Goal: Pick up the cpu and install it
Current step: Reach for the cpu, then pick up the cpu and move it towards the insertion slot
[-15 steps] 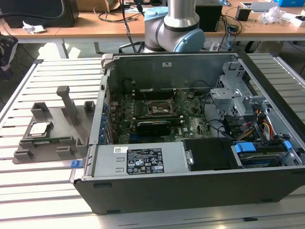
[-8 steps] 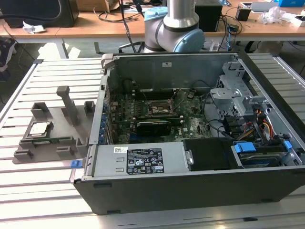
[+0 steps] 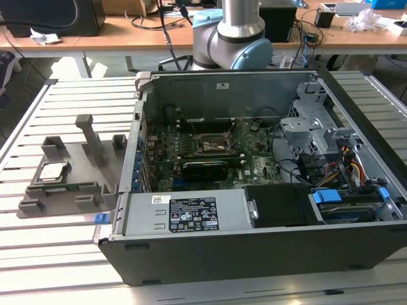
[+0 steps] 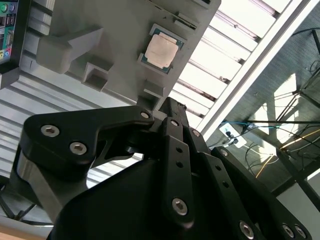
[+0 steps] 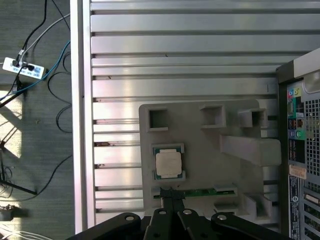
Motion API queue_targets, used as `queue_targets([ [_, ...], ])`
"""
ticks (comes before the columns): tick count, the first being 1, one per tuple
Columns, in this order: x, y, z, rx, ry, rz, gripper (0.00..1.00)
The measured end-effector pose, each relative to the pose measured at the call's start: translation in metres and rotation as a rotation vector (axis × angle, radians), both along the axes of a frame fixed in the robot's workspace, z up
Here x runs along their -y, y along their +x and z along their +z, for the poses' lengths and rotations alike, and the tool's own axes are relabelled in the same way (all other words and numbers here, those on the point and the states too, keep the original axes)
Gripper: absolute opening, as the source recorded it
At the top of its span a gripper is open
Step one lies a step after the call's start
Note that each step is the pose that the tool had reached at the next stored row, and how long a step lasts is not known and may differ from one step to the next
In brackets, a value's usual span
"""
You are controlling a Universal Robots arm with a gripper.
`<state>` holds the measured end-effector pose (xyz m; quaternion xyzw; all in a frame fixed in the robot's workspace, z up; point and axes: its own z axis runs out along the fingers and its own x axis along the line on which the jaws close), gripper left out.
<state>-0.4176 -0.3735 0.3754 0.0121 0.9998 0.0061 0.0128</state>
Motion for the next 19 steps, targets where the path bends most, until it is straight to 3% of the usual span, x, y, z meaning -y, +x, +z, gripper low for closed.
queue_targets([
  [13,0.0000,-0.0004,0.0000,0.0001,0.0001,0.000,0.11],
  [19,0.0000,-0.0004,0.0000,0.0001,0.0000,0.000,0.42],
])
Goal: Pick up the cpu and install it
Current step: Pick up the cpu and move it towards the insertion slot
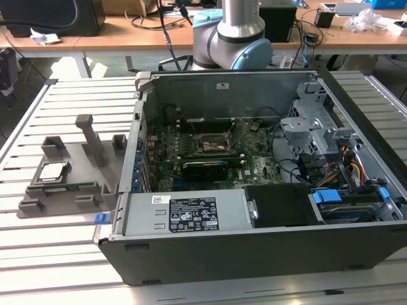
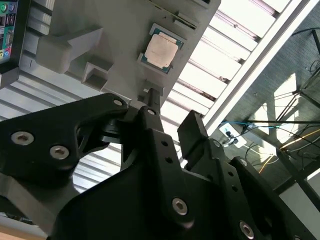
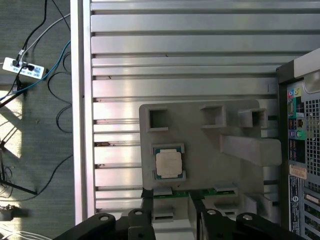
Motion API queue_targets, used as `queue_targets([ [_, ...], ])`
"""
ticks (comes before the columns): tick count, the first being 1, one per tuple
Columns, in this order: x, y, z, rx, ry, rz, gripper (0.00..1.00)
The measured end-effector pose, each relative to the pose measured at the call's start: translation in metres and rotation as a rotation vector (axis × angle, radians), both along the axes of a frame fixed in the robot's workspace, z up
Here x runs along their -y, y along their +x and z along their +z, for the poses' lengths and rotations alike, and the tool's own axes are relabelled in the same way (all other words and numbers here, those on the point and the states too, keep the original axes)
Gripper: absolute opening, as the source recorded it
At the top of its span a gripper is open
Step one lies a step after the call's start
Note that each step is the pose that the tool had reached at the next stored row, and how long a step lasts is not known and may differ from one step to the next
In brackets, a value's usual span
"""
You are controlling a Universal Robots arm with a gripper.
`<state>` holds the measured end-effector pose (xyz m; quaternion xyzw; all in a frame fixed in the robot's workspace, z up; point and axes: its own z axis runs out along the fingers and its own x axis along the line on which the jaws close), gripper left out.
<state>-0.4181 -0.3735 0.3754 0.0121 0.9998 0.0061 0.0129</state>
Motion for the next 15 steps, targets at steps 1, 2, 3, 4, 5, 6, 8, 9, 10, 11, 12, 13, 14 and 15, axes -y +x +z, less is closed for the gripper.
queue_targets([
  [1,0.0000,0.0000,0.0000,0.0000,0.0000,0.000,0.47],
  [2,0.0000,0.0000,0.0000,0.0000,0.0000,0.000,0.54],
  [3,0.0000,-0.0001,0.0000,-0.0001,0.0000,0.000,0.60],
  [4,0.0000,-0.0001,0.0000,0.0000,0.0000,0.000,0.66],
  [5,0.0000,-0.0001,0.0000,0.0000,0.0000,0.000,0.66],
  [6,-0.0001,-0.0003,0.0000,-0.0001,-0.0108,0.001,0.66],
  [8,-0.0001,-0.0001,-0.0001,0.0005,-0.0453,0.033,0.66],
  [9,0.0000,-0.0001,-0.0002,0.0009,-0.0475,0.053,0.66],
  [10,-0.0001,-0.0001,-0.0002,0.0014,-0.0478,0.084,0.66],
  [11,-0.0001,-0.0001,-0.0003,0.0018,-0.0478,0.100,0.66],
  [12,-0.0001,0.0000,-0.0003,0.0019,-0.0478,0.103,0.66],
  [13,-0.0001,-0.0001,-0.0003,0.0020,-0.0477,0.103,0.66],
  [14,-0.0001,-0.0001,-0.0003,0.0019,-0.0477,0.103,0.66],
  [15,-0.0001,-0.0001,-0.0003,0.0019,-0.0478,0.104,0.66],
])
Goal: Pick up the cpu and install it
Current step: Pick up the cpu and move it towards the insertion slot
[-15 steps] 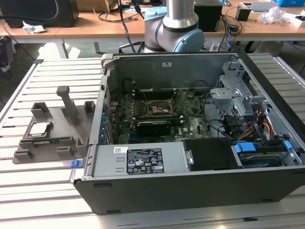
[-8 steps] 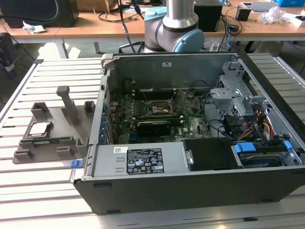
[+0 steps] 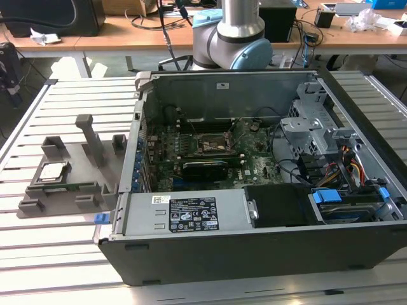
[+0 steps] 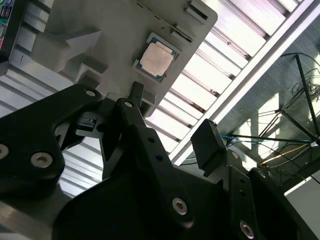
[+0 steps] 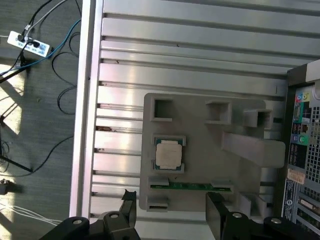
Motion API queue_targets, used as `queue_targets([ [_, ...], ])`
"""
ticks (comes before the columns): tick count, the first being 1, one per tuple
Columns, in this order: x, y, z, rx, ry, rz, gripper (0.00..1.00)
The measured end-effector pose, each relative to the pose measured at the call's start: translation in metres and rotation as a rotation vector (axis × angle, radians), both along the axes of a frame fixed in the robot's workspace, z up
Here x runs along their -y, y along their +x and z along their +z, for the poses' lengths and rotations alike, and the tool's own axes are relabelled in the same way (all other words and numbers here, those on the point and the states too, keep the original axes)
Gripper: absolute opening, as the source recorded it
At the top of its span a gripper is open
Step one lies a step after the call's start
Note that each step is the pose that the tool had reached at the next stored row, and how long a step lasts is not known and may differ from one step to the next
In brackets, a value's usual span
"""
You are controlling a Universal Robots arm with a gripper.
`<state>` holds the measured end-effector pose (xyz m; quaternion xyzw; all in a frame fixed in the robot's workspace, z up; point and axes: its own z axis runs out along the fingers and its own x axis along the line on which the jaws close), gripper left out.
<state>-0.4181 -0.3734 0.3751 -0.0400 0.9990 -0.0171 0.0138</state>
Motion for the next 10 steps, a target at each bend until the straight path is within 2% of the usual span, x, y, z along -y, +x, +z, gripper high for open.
queue_targets([
  [10,0.0000,0.0000,-0.0048,-0.0001,0.0000,0.000,0.66],
])
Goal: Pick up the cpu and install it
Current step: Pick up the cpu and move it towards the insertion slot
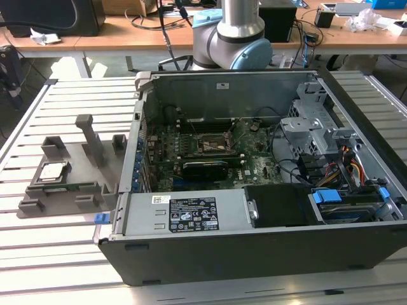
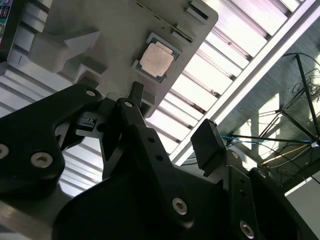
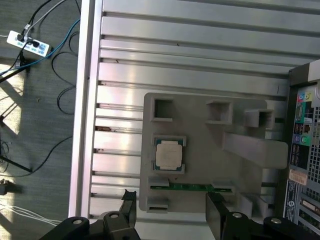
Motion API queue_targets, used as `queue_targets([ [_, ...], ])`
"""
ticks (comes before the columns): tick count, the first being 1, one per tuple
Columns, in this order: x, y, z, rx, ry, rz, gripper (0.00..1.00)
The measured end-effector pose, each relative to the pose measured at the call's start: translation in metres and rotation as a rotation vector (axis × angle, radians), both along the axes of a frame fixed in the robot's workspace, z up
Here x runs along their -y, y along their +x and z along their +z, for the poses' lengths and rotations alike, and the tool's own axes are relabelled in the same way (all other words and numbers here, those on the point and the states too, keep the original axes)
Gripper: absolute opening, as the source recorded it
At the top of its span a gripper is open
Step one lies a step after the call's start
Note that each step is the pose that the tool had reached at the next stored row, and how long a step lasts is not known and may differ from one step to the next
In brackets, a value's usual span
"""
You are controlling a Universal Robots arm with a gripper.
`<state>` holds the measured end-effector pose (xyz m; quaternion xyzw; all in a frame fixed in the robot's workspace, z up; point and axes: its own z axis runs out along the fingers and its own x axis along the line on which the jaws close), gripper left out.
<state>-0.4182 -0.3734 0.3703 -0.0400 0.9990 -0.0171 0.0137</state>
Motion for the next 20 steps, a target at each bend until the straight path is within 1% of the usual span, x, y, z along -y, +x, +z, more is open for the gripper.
queue_targets([
  [20,0.0000,0.0000,-0.0054,0.0001,-0.0004,0.000,0.66],
])
